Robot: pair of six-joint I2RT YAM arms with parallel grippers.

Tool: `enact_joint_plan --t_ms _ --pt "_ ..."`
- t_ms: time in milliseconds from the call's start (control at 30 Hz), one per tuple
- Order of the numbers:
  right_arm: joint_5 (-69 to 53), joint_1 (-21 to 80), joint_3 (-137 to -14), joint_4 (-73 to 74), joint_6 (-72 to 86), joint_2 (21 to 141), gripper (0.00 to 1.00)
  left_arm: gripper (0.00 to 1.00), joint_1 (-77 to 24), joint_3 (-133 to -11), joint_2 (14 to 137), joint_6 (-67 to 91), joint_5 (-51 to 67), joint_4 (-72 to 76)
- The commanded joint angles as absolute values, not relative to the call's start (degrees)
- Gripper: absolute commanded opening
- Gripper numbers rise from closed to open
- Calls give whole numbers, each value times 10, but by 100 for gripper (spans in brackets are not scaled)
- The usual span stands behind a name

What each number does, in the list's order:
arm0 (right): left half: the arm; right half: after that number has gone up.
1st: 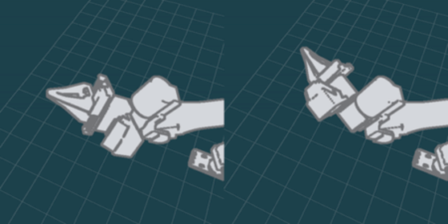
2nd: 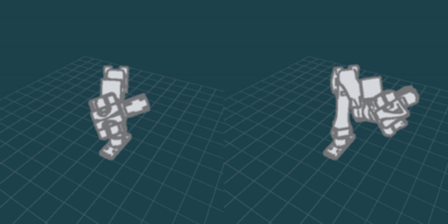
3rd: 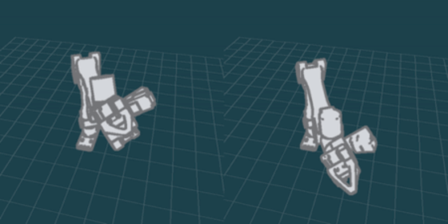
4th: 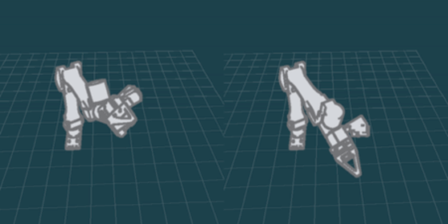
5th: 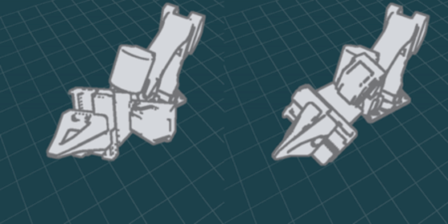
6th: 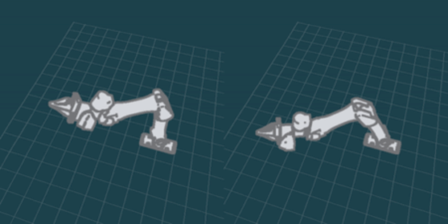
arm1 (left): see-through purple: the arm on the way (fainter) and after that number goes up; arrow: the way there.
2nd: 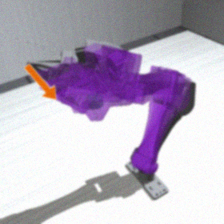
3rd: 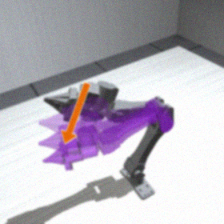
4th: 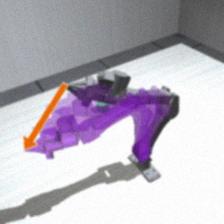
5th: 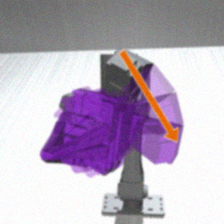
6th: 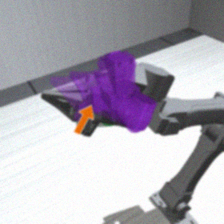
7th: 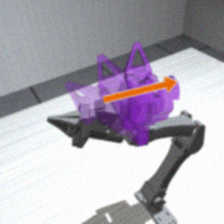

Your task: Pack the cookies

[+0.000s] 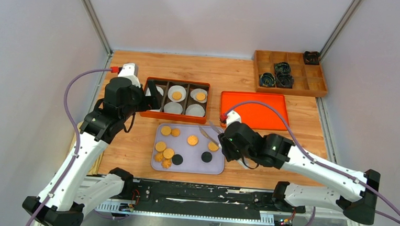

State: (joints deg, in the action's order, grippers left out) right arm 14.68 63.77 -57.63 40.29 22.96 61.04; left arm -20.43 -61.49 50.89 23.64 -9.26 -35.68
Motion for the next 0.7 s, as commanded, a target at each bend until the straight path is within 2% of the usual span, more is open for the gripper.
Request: enact_joint_plan --t_ms 0,367,667 --pt "189 664 -540 481 324 561 47 100 -202 -606 510 245 -58 -336" --pt "179 732 -477 566 436 474 47 100 -202 -592 507 259 -40 -325" --pt "210 774 -494 576 442 563 48 100 -202 -587 508 260 -39 -319"
